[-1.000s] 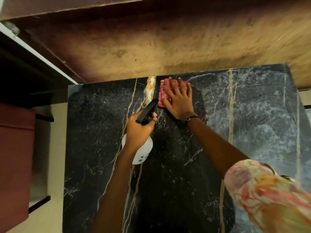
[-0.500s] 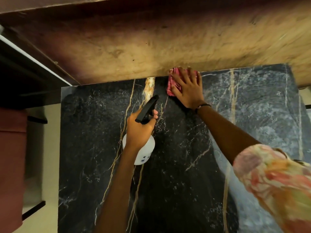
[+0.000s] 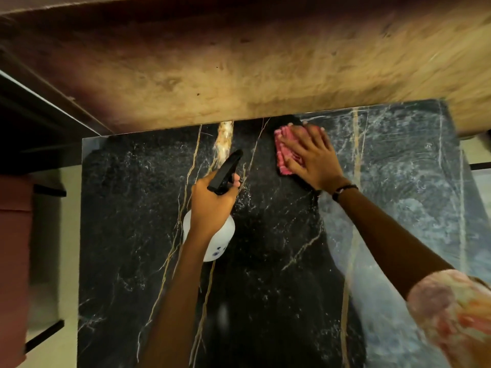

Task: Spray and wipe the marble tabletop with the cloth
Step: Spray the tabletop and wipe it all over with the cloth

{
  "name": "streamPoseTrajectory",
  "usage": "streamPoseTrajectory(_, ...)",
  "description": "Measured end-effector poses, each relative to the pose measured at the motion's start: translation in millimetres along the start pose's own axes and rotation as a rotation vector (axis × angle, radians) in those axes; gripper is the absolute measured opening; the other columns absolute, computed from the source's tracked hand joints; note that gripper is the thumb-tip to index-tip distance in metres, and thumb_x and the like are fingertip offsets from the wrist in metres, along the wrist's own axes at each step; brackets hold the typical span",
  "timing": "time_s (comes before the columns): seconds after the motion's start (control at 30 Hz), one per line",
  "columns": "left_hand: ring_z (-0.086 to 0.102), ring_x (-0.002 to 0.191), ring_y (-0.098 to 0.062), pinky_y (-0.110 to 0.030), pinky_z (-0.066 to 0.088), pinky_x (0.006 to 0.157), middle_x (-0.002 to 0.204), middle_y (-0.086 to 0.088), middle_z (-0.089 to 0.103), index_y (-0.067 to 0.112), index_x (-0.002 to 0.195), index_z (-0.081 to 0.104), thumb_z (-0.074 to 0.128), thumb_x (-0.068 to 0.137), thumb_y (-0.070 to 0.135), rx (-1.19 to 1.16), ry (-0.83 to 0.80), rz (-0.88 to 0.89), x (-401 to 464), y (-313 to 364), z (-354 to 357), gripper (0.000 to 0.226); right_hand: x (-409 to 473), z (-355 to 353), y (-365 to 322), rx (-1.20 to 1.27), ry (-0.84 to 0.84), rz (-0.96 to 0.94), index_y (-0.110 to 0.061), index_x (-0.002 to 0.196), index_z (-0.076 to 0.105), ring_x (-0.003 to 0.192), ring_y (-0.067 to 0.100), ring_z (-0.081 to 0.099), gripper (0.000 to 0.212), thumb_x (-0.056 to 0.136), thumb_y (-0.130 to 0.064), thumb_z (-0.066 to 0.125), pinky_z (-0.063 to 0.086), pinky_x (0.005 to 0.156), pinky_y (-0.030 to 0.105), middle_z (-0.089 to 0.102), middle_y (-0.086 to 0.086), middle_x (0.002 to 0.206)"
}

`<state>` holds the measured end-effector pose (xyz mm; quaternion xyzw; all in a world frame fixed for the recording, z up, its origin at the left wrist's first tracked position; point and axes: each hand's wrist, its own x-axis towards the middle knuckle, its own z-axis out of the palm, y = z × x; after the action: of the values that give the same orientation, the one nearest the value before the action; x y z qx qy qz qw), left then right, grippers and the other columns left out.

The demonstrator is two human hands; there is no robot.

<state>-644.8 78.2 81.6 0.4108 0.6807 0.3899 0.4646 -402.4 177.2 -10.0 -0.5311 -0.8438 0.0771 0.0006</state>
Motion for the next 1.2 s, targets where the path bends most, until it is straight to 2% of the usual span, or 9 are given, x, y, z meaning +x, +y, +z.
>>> streamPoseTrajectory(0.17, 0.058, 0.058, -0.003, -0.009, 0.042, 0.051, 0.080, 0.000, 0.068, 0.018, 0.083, 0.066, 0.059, 0.084, -0.001, -0.003, 0.022, -0.024, 1, 2, 3, 0.020, 57, -6, 2, 0.034, 0.008, 0.227, -0.036, 0.150, 0.023, 0.149, 0.038, 0.008, 0.062, 0.092, -0.059, 0.021, 0.001, 0.120, 0.056, 0.016, 0.002, 0.162)
streamPoseTrajectory(0.3, 0.054, 0.058, -0.020, -0.017, 0.041, 0.050, 0.078, -0.022, 0.064, 0.005, 0.084, 0.066, 0.059, 0.087, 0.005, 0.054, 0.053, -0.008, -6, 8, 13, 0.007, 59, 7, -43, -0.017, -0.016, 0.007, -0.035, 0.151, 0.023, 0.149, 0.037, 0.006, 0.057, 0.097, -0.054, 0.028, 0.002, 0.118, 0.061, 0.013, 0.006, 0.162)
streamPoseTrajectory(0.37, 0.046, 0.046, -0.009, -0.015, 0.036, 0.047, 0.071, -0.013, 0.062, 0.012, 0.082, 0.066, 0.058, 0.087, 0.001, 0.053, 0.049, 0.004, -8, 13, 23, 0.014, 34, 9, -46, -0.022, -0.007, -0.145, -0.033, 0.150, 0.028, 0.149, 0.034, 0.011, 0.056, 0.097, -0.053, 0.030, 0.007, 0.119, 0.058, 0.019, 0.004, 0.161)
streamPoseTrajectory(0.47, 0.044, 0.042, -0.004, -0.011, 0.033, 0.045, 0.078, -0.002, 0.064, 0.022, 0.084, 0.063, 0.054, 0.086, -0.005, 0.035, 0.021, -0.003, -10, 22, 43, 0.029, -3, 8, -7, -0.023, 0.014, -0.278, -0.033, 0.148, 0.032, 0.148, 0.030, 0.019, 0.055, 0.097, -0.053, 0.030, 0.013, 0.119, 0.054, 0.027, 0.002, 0.159)
streamPoseTrajectory(0.63, 0.049, 0.044, 0.001, -0.008, 0.035, 0.045, 0.077, 0.001, 0.065, 0.022, 0.080, 0.063, 0.053, 0.083, -0.011, -0.011, 0.025, -0.004, -18, 26, 69, 0.034, -4, -6, 78, -0.015, 0.037, -0.071, -0.034, 0.145, 0.039, 0.145, 0.032, 0.025, 0.055, 0.094, -0.055, 0.028, 0.015, 0.119, 0.052, 0.033, 0.004, 0.156)
streamPoseTrajectory(0.77, 0.055, 0.051, 0.001, -0.011, 0.041, 0.051, 0.079, 0.002, 0.067, 0.027, 0.078, 0.064, 0.056, 0.084, -0.005, -0.003, 0.042, -0.032, -21, 22, 81, 0.034, 46, -13, 69, 0.021, 0.013, 0.101, -0.034, 0.148, 0.032, 0.146, 0.039, 0.017, 0.060, 0.094, -0.059, 0.026, 0.008, 0.119, 0.057, 0.026, 0.005, 0.159)
streamPoseTrajectory(0.87, 0.061, 0.065, -0.001, -0.021, 0.050, 0.064, 0.080, 0.004, 0.068, 0.027, 0.076, 0.065, 0.057, 0.083, -0.005, 0.006, 0.046, -0.045, -24, 21, 89, 0.034, 57, -5, 38, 0.005, 0.015, 0.022, -0.033, 0.149, 0.029, 0.148, 0.036, 0.012, 0.057, 0.097, -0.054, 0.031, 0.001, 0.118, 0.060, 0.020, 0.005, 0.161)
streamPoseTrajectory(1.07, 0.051, 0.047, 0.003, -0.008, 0.037, 0.051, 0.076, -0.001, 0.065, 0.016, 0.080, 0.065, 0.055, 0.084, -0.007, -0.013, 0.031, -0.028, -26, 30, 107, 0.026, -8, 1, 54, -0.019, 0.031, -0.305, -0.033, 0.148, 0.034, 0.147, 0.029, 0.021, 0.055, 0.097, -0.053, 0.028, 0.014, 0.119, 0.054, 0.029, 0.002, 0.158)
streamPoseTrajectory(1.2, 0.047, 0.041, 0.001, -0.008, 0.034, 0.046, 0.081, -0.004, 0.065, 0.016, 0.083, 0.063, 0.053, 0.084, -0.009, -0.014, 0.006, -0.045, -30, 28, 116, 0.027, -32, -6, 125, 0.010, 0.066, -0.132, -0.035, 0.145, 0.038, 0.144, 0.032, 0.027, 0.055, 0.094, -0.054, 0.032, 0.018, 0.118, 0.054, 0.035, 0.004, 0.155)
